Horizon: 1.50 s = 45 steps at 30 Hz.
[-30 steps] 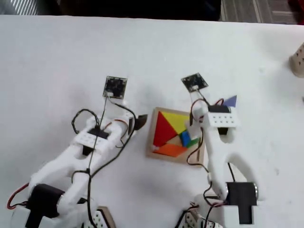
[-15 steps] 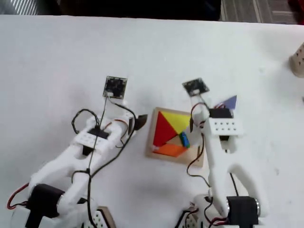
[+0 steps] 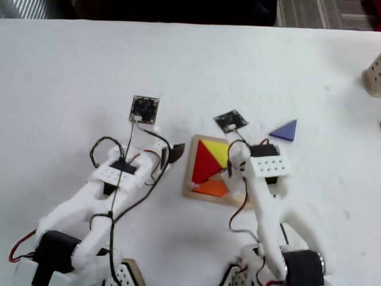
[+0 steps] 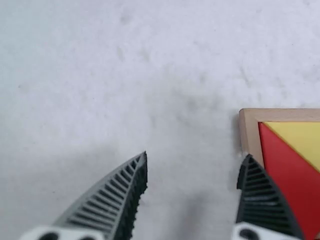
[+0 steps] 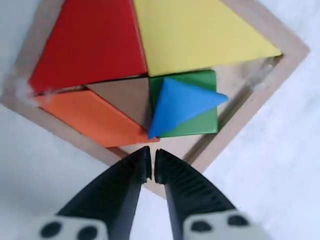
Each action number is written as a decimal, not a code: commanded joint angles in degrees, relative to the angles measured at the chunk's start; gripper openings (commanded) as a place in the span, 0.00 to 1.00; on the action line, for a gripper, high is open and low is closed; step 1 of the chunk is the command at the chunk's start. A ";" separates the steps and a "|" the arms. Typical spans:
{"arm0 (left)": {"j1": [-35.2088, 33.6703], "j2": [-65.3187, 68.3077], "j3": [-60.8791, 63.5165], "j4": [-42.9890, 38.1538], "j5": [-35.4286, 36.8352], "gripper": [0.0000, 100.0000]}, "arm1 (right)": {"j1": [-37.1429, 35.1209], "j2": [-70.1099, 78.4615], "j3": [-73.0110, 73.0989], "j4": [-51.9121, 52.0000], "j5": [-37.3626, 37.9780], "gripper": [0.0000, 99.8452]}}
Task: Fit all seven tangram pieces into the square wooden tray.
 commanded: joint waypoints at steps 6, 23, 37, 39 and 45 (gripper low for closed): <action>0.40 -0.48 -1.58 0.00 -0.44 0.29 | -6.11 -2.59 -3.96 -0.48 -3.16 0.02; 0.40 -0.48 -1.49 0.00 -0.44 0.29 | 4.09 3.56 -7.12 -4.09 -2.46 0.02; 0.40 -0.48 -1.49 0.00 -0.44 0.29 | -2.68 5.14 -6.07 -8.13 -5.19 0.02; 0.40 -0.48 -1.49 0.00 -0.44 0.29 | -2.51 8.31 -6.24 -10.51 -5.01 0.02; 0.40 -0.48 -1.49 0.00 -0.44 0.29 | -0.48 9.98 -7.74 -10.95 -5.01 0.02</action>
